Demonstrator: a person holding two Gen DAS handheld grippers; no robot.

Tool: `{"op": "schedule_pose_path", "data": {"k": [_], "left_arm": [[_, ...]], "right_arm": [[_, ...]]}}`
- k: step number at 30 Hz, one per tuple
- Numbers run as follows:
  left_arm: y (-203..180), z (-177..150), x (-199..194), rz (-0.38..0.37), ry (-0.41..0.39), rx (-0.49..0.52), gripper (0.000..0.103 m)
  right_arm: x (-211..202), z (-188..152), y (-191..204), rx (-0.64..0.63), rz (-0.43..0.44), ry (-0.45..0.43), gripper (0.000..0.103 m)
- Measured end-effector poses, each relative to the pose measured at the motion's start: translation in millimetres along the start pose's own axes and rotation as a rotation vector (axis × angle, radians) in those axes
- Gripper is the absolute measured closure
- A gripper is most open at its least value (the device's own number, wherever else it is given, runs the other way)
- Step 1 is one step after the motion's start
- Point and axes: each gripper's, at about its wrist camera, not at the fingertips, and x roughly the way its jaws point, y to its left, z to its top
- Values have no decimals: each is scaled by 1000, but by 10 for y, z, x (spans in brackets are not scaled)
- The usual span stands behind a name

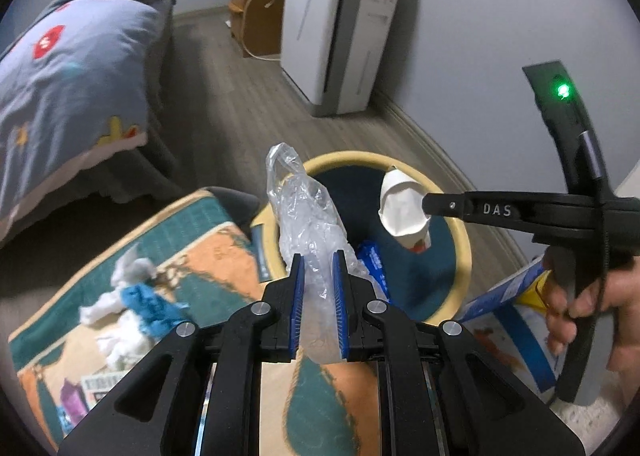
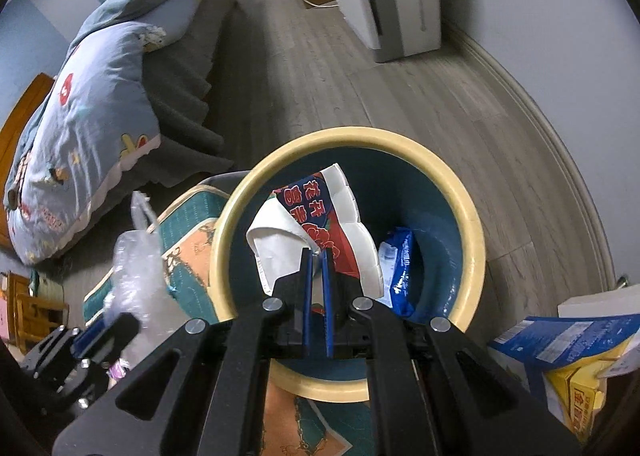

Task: Collect trash
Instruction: 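Carry both items over the bucket and open both tools to drop them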

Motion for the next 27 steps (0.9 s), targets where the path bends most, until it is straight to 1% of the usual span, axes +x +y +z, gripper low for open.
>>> {"op": "schedule_pose_path", "data": {"k": [4, 8, 10, 11, 12, 13, 14, 15, 17, 18, 19, 20, 21, 22, 23, 24, 26, 27], "left_arm": [[-62, 43, 174, 15, 16, 48, 88], [-64, 51, 184, 5, 1, 55, 88], [-79, 55, 198, 0, -1, 65, 87], [-90, 53, 206, -4, -1, 68, 83], [-100, 55, 215, -8, 0, 70, 82], [-118, 45, 214, -11, -1, 74, 77], [-130, 43, 217, -8, -4, 79, 67], [-146, 37, 212, -3, -9, 84, 54], [-162, 29, 196, 9, -21, 91, 45], [-165, 26, 187, 13, -25, 94, 45], [-162, 23, 182, 18, -25, 94, 44], [-155, 20, 174, 23, -25, 92, 41], [-145, 16, 164, 27, -26, 90, 39], [-128, 6, 144, 35, -32, 87, 35], [-124, -4, 127, 42, -36, 85, 30], [-109, -11, 111, 49, -40, 80, 27], [-66, -26, 79, 59, -44, 66, 23], [-36, -38, 51, 66, -48, 55, 21]], "right_arm": [[6, 17, -109, 39, -23, -6, 99], [-24, 46, -186, 64, -31, -26, 99], [-49, 47, -196, 70, -36, -41, 98], [-59, 49, -200, 73, -36, -45, 98], [-58, 51, -204, 79, -36, -46, 98], [-52, 52, -203, 83, -38, -42, 98], [-45, 50, -205, 84, -42, -38, 98], [-42, 54, -203, 84, -47, -35, 98], [-39, 60, -196, 84, -55, -33, 96], [-38, 67, -194, 84, -59, -34, 93], [-42, 68, -194, 84, -65, -35, 82], [-50, 66, -198, 85, -67, -38, 67], [-57, 68, -198, 87, -67, -43, 60], [-65, 67, -200, 88, -68, -49, 50], [-74, 67, -200, 89, -67, -53, 45], [-78, 71, -196, 89, -63, -56, 42], [-84, 74, -185, 87, -58, -59, 22], [-98, 74, -175, 87, -53, -66, 18]]}}
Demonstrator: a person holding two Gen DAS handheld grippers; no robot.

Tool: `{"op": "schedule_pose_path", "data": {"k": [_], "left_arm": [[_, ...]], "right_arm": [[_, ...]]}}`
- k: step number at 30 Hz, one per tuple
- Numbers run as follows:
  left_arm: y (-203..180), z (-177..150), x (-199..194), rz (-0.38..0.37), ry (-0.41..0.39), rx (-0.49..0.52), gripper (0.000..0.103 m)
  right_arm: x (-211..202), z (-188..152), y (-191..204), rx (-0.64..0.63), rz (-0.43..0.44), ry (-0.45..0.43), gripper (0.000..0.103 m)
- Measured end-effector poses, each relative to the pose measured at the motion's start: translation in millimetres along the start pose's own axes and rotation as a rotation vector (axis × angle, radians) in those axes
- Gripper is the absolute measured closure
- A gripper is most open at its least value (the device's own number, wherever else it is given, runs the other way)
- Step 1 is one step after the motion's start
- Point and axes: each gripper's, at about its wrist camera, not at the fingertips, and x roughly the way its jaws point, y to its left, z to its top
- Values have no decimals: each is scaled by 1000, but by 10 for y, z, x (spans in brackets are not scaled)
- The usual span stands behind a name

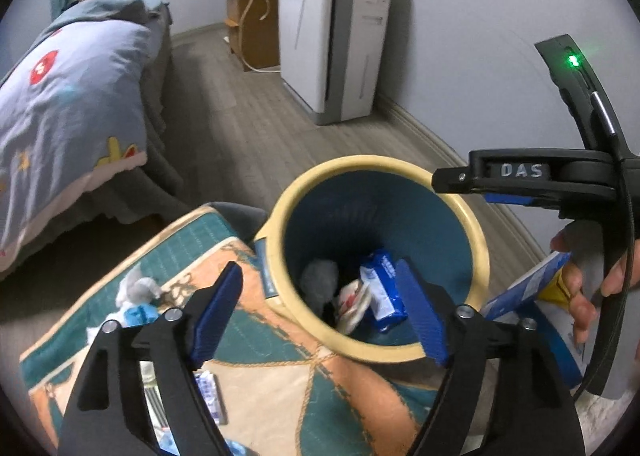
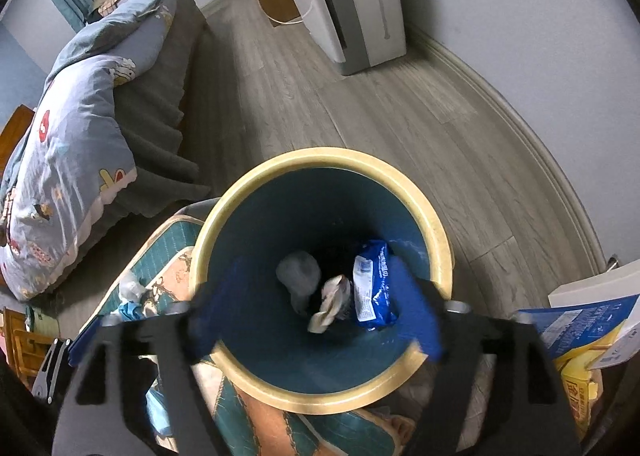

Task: Collect trash
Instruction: 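Carry both items over the bucket and open both tools to drop them, then grasp the purple wrapper with the left tool while the right tool grasps the blue glove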

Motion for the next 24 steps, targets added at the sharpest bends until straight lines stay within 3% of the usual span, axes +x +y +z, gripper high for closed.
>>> {"op": "schedule_pose_path", "data": {"k": [2, 4, 12, 24], "left_arm": [[50, -15, -41, 16, -6, -20, 13], [117, -41, -105, 28, -16, -41, 12], [468, -168, -462, 90, -41, -107, 11], [1357, -502, -1256, 234, -84, -201, 10]], "right_arm": [[-27, 3, 16, -1, 7, -12, 10], [-32, 1, 57, -9, 15, -17, 8], [-83, -29, 222, -72, 38, -32, 6], [-115, -144, 477, -155, 42, -29, 6]]}}
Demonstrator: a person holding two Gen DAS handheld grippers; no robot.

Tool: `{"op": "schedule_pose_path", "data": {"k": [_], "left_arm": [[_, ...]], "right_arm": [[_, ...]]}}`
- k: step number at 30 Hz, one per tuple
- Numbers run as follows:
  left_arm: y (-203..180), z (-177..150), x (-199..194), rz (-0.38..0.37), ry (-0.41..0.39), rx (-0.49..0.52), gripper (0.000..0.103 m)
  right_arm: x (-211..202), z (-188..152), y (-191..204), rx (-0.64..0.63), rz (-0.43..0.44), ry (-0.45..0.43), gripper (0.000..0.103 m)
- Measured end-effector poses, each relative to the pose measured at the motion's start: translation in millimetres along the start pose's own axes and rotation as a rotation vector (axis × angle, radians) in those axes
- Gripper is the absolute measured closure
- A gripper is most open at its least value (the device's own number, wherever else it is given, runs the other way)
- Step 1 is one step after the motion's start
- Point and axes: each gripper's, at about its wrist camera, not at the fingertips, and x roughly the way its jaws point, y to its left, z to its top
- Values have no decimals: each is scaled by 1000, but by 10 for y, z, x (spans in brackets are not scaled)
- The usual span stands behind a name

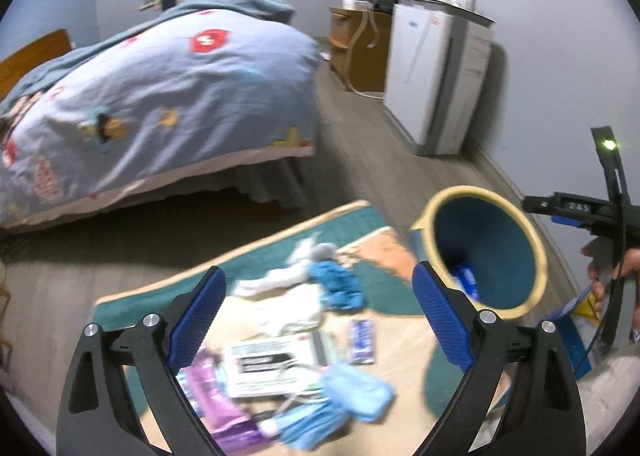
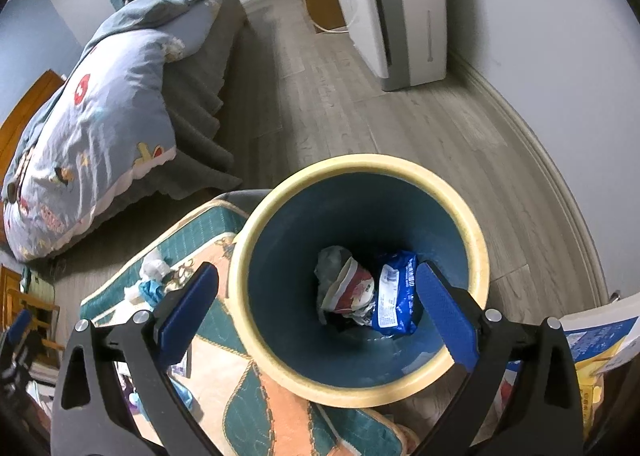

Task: Collect trash
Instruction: 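Grasp the purple wrapper with the left tool while the right tool grasps the blue glove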

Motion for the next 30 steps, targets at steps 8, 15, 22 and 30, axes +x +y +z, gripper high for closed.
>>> {"op": "schedule_pose_path", "data": {"k": [8, 15, 22, 30], "left_arm": [[699, -285, -85, 60, 13, -179, 8], [1161, -373, 13, 110, 25, -292, 8], [1460, -547, 347, 159, 139, -319, 8], [1528, -853, 762, 128, 312, -318, 8]], "right_arm": [[66, -119, 407, -98, 2, 31, 6], [263, -296, 938, -214, 21, 82, 6], [691, -444, 1487, -300, 58, 154, 6], [1025, -559, 1915, -393, 76, 195, 6]]}}
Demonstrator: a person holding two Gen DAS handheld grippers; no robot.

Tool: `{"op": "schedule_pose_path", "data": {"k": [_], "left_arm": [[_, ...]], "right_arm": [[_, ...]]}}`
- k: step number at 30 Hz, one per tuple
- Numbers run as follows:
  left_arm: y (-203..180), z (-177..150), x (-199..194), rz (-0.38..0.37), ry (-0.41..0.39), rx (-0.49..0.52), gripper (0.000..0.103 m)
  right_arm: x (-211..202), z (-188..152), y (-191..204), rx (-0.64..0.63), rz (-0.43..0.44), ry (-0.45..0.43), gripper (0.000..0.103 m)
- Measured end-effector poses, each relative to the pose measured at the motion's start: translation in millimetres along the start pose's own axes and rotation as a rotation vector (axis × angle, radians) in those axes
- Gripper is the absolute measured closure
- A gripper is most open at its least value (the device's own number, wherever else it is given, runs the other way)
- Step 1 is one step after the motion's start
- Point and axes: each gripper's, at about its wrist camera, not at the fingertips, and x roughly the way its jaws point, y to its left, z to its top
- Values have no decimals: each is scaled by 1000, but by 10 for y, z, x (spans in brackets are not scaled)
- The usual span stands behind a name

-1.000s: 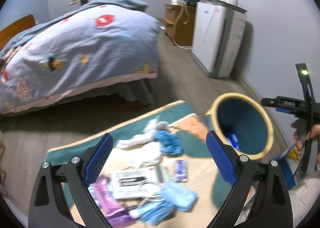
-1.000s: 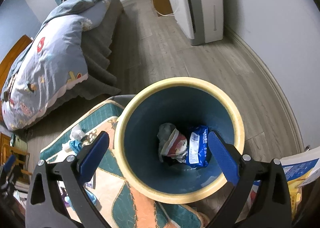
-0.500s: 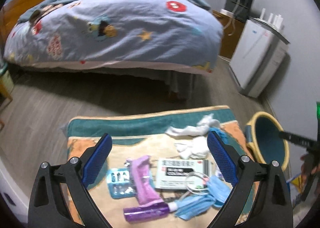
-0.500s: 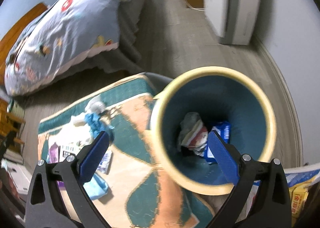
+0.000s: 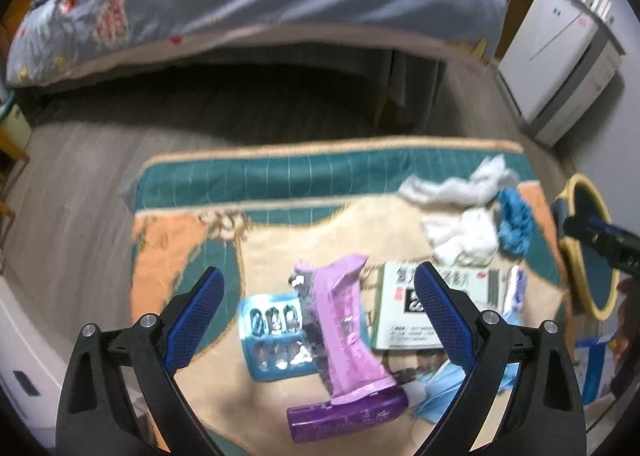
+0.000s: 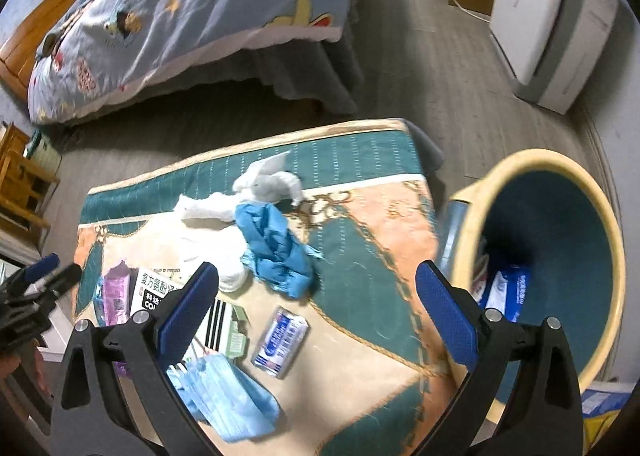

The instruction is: Collect trash

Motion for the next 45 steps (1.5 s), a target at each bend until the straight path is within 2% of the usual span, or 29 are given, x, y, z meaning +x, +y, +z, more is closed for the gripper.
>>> {"op": "schedule_pose_path", "data": {"k": [7, 8, 13, 15, 16, 18, 19, 21, 24, 25, 32, 45], "left_arm": [[-29, -82, 336, -19, 128, 24, 10], [-32, -84, 359, -23, 138, 27, 13], [-20, -104, 497, -30, 199, 21, 30], [-13, -112, 546, -29, 223, 21, 44], [-13, -120, 564, -23, 234, 26, 44], [-38, -122, 571, -11, 235, 46, 50], [-55, -125, 568, -1, 235, 57, 53], [-76, -119, 563, 13, 231, 71, 72], [-119, -113, 520, 18, 223, 86, 83], [-141, -100, 499, 23, 217, 93, 85], [-269, -23, 179, 35, 89, 112, 89], [-609, -62, -391, -62, -61, 121, 89]], "right_arm": [[234, 70, 141, -54, -10, 37, 8], [255, 76, 149, -64, -14, 42, 9], [442, 83, 174, -81, -13, 96, 34], [520, 71, 175, -91, -12, 126, 47], [550, 62, 177, -97, -11, 138, 53], [584, 51, 183, -97, 13, 153, 60], [589, 49, 205, -97, 22, 155, 68], [566, 46, 227, -102, 31, 152, 71], [507, 21, 222, -104, 47, 145, 75], [489, 18, 215, -105, 51, 142, 91], [265, -12, 174, -89, 78, 99, 91], [-351, -150, -108, -1, 155, -15, 91]]}}
